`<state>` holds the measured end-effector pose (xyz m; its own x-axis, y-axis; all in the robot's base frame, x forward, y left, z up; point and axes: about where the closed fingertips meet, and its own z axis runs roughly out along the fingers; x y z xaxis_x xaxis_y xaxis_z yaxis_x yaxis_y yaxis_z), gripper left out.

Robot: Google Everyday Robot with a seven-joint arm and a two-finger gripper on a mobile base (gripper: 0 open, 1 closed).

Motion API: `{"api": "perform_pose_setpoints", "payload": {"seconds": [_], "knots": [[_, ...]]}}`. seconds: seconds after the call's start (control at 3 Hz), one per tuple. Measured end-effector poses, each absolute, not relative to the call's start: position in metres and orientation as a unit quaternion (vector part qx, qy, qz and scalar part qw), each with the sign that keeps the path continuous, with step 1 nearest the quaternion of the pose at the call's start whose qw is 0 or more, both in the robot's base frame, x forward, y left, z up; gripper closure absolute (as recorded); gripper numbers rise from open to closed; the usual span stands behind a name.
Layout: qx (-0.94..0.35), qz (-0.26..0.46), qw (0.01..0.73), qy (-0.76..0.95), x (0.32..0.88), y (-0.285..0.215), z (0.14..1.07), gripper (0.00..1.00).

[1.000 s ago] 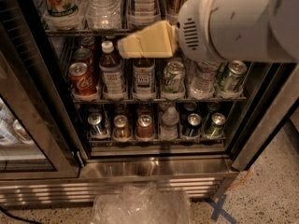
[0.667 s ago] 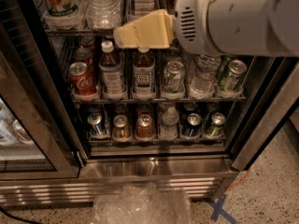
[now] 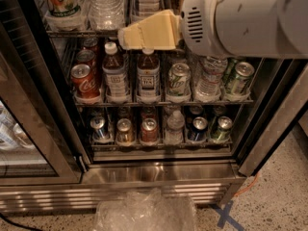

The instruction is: Pick orange can from top shelf of fridge

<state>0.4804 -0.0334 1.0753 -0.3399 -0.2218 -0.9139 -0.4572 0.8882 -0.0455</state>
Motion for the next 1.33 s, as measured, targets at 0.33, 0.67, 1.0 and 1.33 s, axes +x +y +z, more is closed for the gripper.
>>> {"api": "perform_pose_setpoints", "payload": {"seconds": [0.33, 0.67, 1.0, 1.33], "knots": [[-0.19, 0.111, 0.557, 0.801, 0.488, -0.028, 1.078, 0.15], [-0.16, 0.117, 0.583, 0.788, 0.504, -0.03, 1.073, 0.27], [-0.146, 0.118, 0.596, 0.781, 0.517, -0.034, 1.062, 0.28], [-0.137, 0.108, 0.608, 0.775, 0.529, -0.043, 1.055, 0.29]]}}
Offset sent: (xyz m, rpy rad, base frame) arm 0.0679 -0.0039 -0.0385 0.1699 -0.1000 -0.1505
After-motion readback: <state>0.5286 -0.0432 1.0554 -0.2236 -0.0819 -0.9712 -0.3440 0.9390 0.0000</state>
